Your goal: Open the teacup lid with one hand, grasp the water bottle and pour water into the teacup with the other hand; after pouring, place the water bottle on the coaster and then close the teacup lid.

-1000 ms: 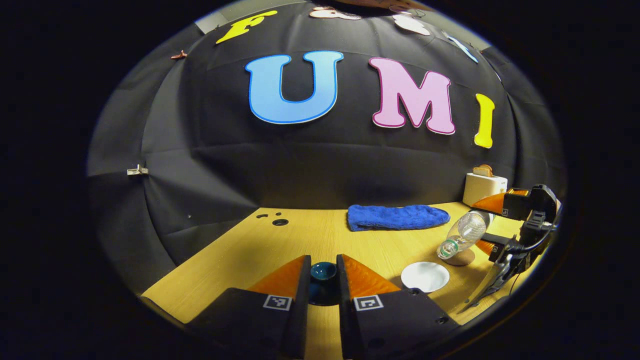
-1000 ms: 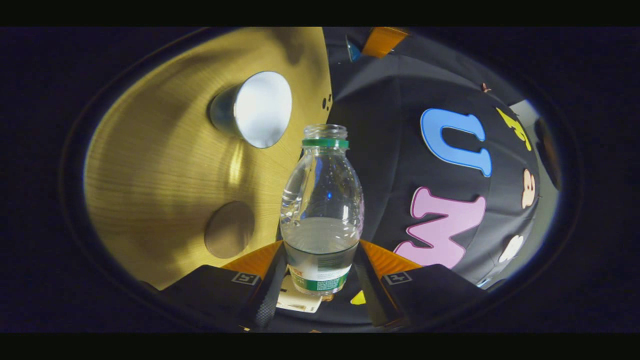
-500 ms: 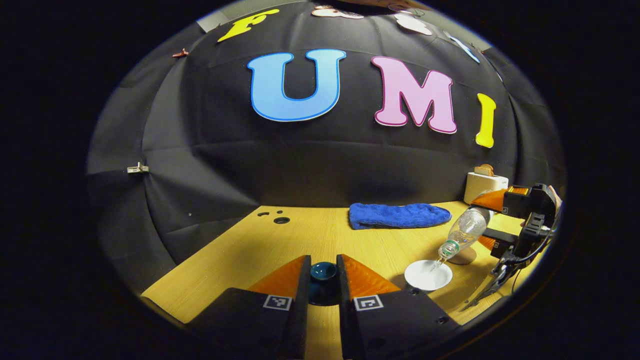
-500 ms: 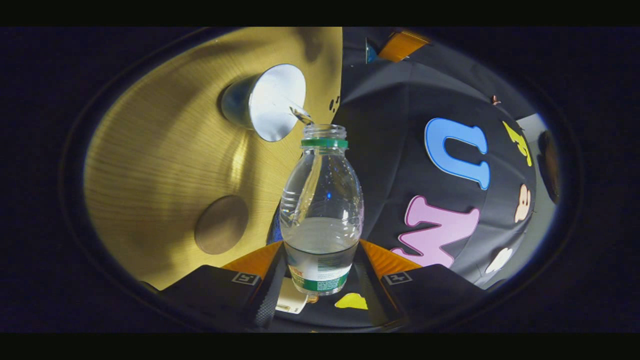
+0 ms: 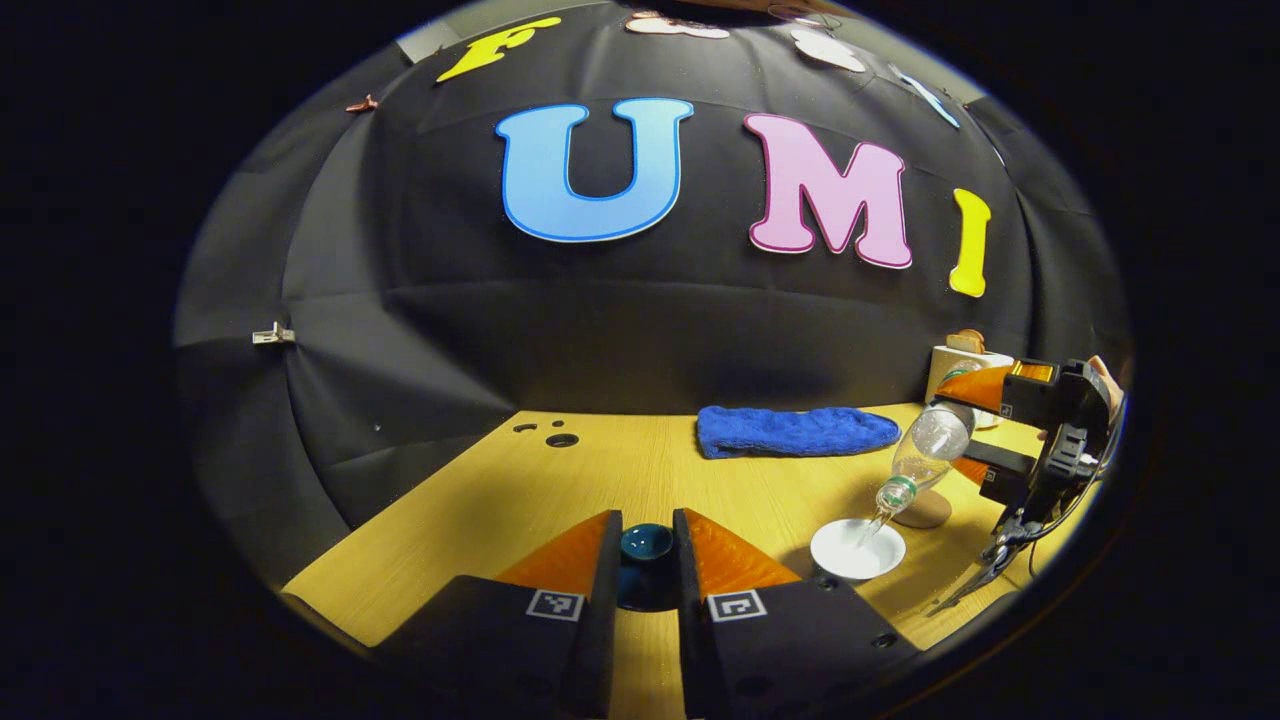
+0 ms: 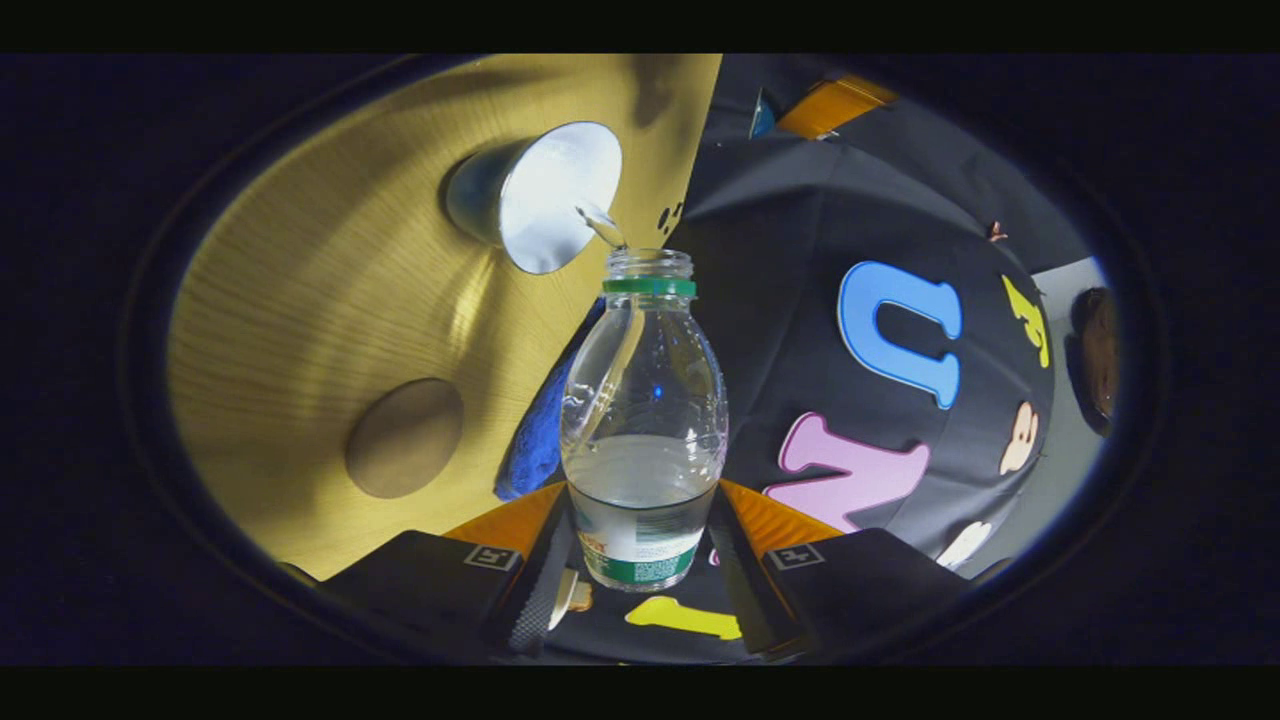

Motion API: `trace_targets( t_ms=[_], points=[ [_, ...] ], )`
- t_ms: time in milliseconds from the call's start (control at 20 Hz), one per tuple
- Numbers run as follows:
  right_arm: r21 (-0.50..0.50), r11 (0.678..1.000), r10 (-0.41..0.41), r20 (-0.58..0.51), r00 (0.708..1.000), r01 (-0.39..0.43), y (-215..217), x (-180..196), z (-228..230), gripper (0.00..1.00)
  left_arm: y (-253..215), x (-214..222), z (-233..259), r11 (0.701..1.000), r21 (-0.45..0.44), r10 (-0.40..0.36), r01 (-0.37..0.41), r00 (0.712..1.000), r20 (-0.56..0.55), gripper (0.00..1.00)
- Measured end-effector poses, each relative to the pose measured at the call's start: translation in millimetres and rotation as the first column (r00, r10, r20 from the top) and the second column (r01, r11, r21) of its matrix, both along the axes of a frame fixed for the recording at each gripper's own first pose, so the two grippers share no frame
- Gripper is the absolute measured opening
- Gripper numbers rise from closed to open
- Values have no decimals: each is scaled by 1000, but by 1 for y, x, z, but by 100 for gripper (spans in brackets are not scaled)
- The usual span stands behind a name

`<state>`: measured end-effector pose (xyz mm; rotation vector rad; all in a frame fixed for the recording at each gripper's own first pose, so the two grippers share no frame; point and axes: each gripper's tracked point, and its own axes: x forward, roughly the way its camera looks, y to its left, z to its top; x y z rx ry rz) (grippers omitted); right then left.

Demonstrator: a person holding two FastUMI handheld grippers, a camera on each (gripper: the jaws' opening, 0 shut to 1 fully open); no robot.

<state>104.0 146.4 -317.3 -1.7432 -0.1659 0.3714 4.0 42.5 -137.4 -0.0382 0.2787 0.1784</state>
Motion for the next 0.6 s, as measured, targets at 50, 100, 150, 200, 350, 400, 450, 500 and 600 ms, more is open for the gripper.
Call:
trace_targets(
  t_ms=[50,100,150,200,350,400,450,500,600],
  points=[
    [-10,1000,12,11,1000,-12,1,0,3,74,1,-1,1,1000,0,1,-1,1000,2,31],
    [-19,1000,25,20,999,-25,2,1,6,74,1,0,0,1000,0,0,0,1000,4,27],
    [-25,999,36,26,999,-36,2,0,7,74,2,-1,0,1000,0,1,-1,1000,5,27],
    [-31,999,43,29,999,-42,5,3,8,74,2,-1,0,1000,-2,0,0,1000,5,27],
    [-49,997,61,51,997,-59,6,6,11,74,2,-3,0,1000,-12,-2,2,1000,6,31],
    [-55,996,70,65,995,-66,7,8,13,74,2,-3,1,1000,-14,-1,1,1000,7,31],
    [-61,995,79,82,993,-74,8,9,16,74,2,-2,0,1000,-14,1,0,1000,9,30],
    [-67,994,91,101,991,-85,10,9,20,71,3,-2,1,1000,-14,1,-1,1000,9,27],
    [-82,990,124,146,981,-113,14,11,30,74,3,-3,1,1000,-14,1,-1,1000,11,31]
  ],
)
